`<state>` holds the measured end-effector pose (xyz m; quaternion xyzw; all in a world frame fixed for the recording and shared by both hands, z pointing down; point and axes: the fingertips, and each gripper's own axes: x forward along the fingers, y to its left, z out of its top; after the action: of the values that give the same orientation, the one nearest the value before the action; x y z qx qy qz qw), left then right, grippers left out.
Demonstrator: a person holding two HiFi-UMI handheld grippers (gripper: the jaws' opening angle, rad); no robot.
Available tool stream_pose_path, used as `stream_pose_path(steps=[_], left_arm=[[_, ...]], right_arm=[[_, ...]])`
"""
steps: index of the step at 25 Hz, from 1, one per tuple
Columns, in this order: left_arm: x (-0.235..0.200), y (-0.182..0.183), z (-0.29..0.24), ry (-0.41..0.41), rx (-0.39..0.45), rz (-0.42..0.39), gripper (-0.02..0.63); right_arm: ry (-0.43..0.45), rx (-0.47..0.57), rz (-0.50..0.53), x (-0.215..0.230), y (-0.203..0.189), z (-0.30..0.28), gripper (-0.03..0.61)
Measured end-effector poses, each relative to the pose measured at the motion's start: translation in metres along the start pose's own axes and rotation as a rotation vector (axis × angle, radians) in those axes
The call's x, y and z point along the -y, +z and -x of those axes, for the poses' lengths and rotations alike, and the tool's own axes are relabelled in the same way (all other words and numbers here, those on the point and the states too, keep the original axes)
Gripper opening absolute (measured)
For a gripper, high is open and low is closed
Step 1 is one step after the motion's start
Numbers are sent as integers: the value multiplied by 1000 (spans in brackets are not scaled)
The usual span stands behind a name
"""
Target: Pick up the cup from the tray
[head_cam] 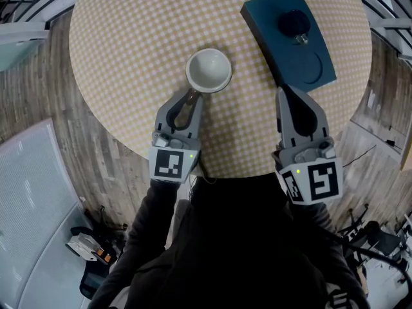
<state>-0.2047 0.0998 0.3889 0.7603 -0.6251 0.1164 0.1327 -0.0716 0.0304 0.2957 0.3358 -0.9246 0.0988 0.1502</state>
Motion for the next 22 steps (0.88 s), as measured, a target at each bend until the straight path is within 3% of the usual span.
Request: stream_pose_path(steps=[6, 16, 22], left_arm=[[1, -15, 4, 2, -25, -20, 78], [-3, -11, 9, 33, -12, -39, 87], [-6, -4, 33, 103, -11, -30, 96]], right_arm=[[12, -2, 8, -5, 2, -1, 3], [40, -3, 15, -10, 4, -7, 3], [74, 20, 7, -16, 5, -7, 3]])
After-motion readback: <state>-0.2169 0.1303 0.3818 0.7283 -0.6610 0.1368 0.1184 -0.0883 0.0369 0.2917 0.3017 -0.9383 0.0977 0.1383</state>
